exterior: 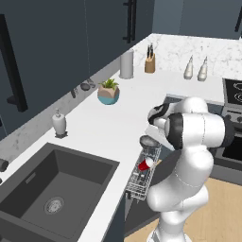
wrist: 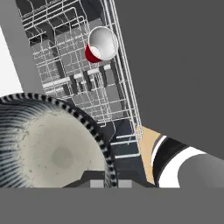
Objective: Pick up the cup and bowl from the counter, place them in the dishwasher, and close the dishwasher door.
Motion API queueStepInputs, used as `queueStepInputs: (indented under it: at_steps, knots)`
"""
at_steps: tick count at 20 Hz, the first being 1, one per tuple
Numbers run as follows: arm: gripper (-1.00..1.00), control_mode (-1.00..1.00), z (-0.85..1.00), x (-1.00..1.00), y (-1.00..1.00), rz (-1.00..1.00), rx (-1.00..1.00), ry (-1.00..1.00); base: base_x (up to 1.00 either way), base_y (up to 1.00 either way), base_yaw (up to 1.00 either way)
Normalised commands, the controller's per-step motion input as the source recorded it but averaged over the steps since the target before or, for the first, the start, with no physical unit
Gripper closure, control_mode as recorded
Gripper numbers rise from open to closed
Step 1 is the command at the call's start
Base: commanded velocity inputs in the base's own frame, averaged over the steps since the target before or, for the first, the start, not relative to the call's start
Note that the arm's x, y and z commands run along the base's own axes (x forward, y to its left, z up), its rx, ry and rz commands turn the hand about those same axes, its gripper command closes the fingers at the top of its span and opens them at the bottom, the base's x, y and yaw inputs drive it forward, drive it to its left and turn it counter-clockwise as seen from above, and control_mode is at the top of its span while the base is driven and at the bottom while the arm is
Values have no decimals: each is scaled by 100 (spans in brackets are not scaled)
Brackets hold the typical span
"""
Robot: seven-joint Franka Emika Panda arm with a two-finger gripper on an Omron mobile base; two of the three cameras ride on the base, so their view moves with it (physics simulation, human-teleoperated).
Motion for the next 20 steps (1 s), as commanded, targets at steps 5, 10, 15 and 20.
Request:
queueStepInputs:
  at_steps: [5,10,15,20]
  knots:
    - [100,-100,-15,-82,-54,-1,11,1,0,0,0]
    - [100,-100,-45,-16,-8,0,19,13,0,0,0]
    - [100,-100,-46,6,4,-2,22,18,0,0,0]
    - [100,-100,-31,31,28,-6,20,19,0,0,0]
